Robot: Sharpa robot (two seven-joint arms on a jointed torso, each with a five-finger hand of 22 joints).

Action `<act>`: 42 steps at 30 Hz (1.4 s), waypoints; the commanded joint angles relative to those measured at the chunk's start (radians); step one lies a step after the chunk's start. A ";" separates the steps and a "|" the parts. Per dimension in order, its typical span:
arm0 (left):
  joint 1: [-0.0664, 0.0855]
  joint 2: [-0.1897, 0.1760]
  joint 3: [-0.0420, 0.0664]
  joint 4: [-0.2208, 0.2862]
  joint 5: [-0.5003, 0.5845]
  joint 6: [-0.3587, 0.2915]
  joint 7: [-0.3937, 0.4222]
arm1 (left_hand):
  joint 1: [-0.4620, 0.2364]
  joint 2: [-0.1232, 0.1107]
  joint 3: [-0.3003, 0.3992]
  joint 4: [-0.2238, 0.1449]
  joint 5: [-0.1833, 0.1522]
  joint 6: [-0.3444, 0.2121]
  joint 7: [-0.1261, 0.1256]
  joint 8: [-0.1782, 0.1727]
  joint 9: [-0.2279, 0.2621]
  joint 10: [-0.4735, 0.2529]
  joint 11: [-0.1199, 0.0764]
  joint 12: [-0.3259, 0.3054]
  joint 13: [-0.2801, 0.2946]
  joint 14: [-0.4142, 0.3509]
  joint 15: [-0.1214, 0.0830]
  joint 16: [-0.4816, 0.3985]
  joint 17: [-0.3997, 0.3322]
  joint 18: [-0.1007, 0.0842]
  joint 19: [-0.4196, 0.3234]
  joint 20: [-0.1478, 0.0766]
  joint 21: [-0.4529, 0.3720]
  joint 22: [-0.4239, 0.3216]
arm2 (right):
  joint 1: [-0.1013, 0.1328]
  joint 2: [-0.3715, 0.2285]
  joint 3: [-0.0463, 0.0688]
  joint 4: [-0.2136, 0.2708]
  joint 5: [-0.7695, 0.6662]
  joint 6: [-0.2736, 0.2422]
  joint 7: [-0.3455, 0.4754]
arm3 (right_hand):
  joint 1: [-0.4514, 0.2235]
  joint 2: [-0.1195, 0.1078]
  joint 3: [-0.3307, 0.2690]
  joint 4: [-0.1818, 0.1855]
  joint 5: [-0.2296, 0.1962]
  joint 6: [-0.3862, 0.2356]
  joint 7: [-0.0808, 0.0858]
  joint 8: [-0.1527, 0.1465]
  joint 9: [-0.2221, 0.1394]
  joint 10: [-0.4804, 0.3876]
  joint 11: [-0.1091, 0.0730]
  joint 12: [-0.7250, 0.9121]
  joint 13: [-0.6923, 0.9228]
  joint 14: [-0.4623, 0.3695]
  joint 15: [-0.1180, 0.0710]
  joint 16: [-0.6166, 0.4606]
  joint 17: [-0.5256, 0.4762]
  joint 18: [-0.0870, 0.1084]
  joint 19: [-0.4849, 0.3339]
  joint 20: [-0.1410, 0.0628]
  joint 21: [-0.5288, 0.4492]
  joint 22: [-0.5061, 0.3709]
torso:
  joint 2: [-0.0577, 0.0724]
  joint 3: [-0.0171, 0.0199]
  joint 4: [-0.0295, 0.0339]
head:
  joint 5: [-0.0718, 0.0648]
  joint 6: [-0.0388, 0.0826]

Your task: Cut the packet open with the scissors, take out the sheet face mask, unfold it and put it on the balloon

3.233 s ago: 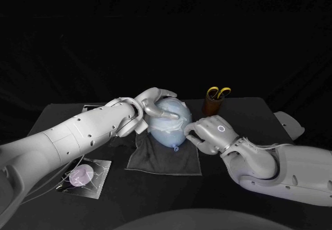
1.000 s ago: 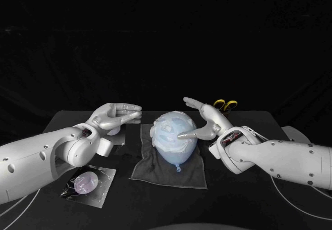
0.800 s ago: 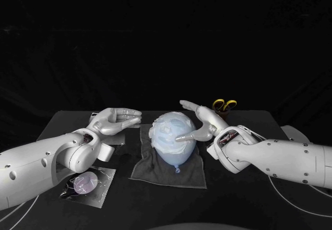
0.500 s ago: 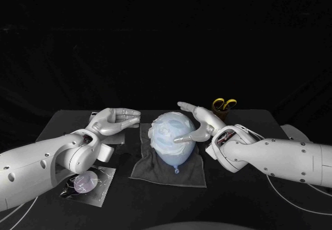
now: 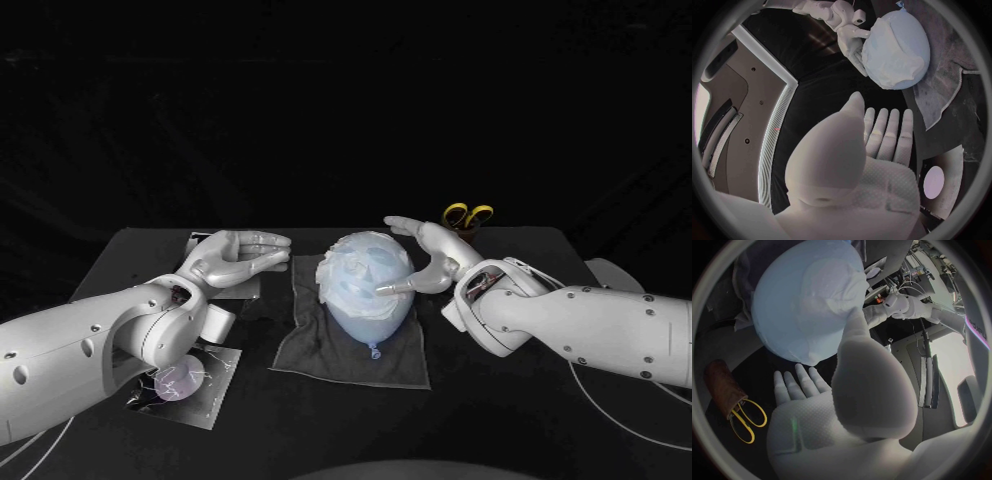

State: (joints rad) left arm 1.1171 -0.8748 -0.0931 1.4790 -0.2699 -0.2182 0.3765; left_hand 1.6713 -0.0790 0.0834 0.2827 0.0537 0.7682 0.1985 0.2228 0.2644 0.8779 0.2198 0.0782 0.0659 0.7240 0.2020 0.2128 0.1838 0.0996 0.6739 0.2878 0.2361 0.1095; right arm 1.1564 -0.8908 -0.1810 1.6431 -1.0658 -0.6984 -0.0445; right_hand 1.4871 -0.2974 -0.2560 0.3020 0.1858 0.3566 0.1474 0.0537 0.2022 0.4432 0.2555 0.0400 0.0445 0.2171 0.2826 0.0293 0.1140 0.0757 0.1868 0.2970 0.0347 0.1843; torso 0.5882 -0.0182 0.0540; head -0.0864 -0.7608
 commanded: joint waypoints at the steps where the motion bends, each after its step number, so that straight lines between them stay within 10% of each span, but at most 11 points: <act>1: -0.002 -0.001 0.000 0.005 0.000 0.001 0.009 | 0.009 0.003 0.005 0.001 -0.005 0.007 0.046 0.005 -0.001 0.004 0.000 -0.004 -0.001 0.007 -0.002 0.002 0.001 0.010 0.006 0.002 0.003 0.000 | -0.001 -0.009 -0.001 -0.005 0.016 0.034 -0.018 | 0.012 0.004 0.008 0.000 0.002 0.009 0.110 0.005 0.003 0.010 0.001 0.007 0.001 0.005 0.000 0.004 0.000 -0.004 0.002 -0.003 0.002 0.001 | 0.001 0.0002 -0.0004 | 0.002 0.003; 15: -0.006 0.001 -0.005 0.010 -0.027 -0.015 0.002 | 0.009 -0.004 0.005 0.001 -0.005 0.007 0.051 0.004 -0.003 0.007 0.000 -0.006 -0.001 0.010 -0.003 0.002 0.002 0.014 0.011 0.001 0.006 0.000 | 0.001 -0.076 -0.001 0.013 0.026 0.098 -0.008 | 0.019 0.003 -0.003 0.000 -0.013 0.032 0.107 0.013 0.013 0.022 -0.014 0.006 0.001 0.017 0.003 0.006 0.003 -0.006 0.001 -0.003 0.002 -0.001 | -0.001 -0.0009 0.0005 | 0.001 0.003; 22: -0.013 0.012 -0.013 0.025 -0.097 -0.051 -0.040 | -0.025 -0.022 0.006 0.004 -0.005 0.050 0.039 0.016 -0.006 0.100 -0.030 0.019 0.006 0.175 -0.051 0.122 0.058 0.082 0.148 -0.009 0.094 0.033 | 0.002 -0.069 -0.001 -0.003 0.024 0.112 -0.009 | 0.018 0.008 0.002 0.000 -0.021 0.047 0.098 0.019 0.019 0.035 -0.011 0.007 0.002 0.032 0.001 0.009 0.008 -0.005 0.001 -0.003 0.002 -0.001 | 0.002 0.0003 0.0012 | 0.002 0.006; 29: -0.020 0.016 -0.020 0.036 -0.152 -0.087 -0.072 | -0.024 -0.031 0.008 0.003 -0.005 0.077 0.025 0.027 -0.012 0.151 -0.052 0.037 0.008 0.258 -0.088 0.280 0.145 0.084 0.249 -0.061 0.210 0.091 | 0.002 -0.072 -0.001 0.001 0.031 0.092 0.011 | 0.016 0.012 0.005 0.000 -0.026 0.051 0.100 0.021 0.020 0.045 -0.010 0.008 0.003 0.048 -0.001 0.013 0.014 -0.003 0.005 -0.003 0.003 0.001 | 0.001 -0.0009 0.0012 | 0.005 0.003; 37: -0.031 0.002 -0.026 0.058 -0.244 -0.159 -0.115 | 0.005 -0.032 0.019 -0.006 -0.005 0.195 -0.046 0.149 0.051 0.307 -0.130 0.168 0.068 0.382 -0.171 0.579 0.320 0.084 0.339 -0.140 0.430 0.221 | 0.001 -0.101 -0.001 0.052 0.100 0.046 0.125 | 0.028 0.042 0.043 0.000 -0.034 0.076 0.124 0.031 0.028 0.096 0.014 0.012 0.005 0.110 -0.013 0.029 0.032 0.008 0.007 -0.003 0.004 0.002 | -0.001 -0.0005 0.0015 | 0.011 0.000; 42: -0.052 -0.017 -0.031 0.091 -0.283 -0.202 -0.146 | -0.004 -0.027 0.043 0.005 -0.010 0.185 -0.073 0.210 0.097 0.304 -0.164 0.312 0.170 0.451 -0.207 0.803 0.467 0.081 0.328 -0.184 0.638 0.361 | 0.001 -0.129 -0.001 0.103 0.111 0.013 0.224 | 0.034 0.071 0.073 -0.002 -0.047 0.122 0.091 0.045 0.042 0.162 0.028 0.018 0.009 0.164 -0.012 0.045 0.045 0.007 0.005 -0.003 0.005 0.001 | -0.002 -0.0011 0.0015 | 0.015 -0.003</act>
State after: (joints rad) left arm 1.0723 -0.8868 -0.1240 1.5541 -0.4866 -0.3553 0.2726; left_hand 1.6687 -0.1105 0.1223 0.2859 0.0497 0.9536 0.1306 0.4259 0.3558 1.1864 0.0636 0.3623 0.2145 1.1599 0.0009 0.9799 0.6239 0.1734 1.0043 0.1103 0.8419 0.4480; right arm 1.1572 -1.0110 -0.1827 1.7287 -0.9804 -0.6427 0.0572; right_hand 1.5244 -0.2359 -0.1881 0.3006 0.1426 0.4704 0.1569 0.0925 0.2410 0.5956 0.2843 0.0532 0.0531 0.3738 0.2713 0.0709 0.1573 0.0756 0.1908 0.2931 0.0348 0.1858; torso 0.5873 -0.0189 0.0554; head -0.0733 -0.7619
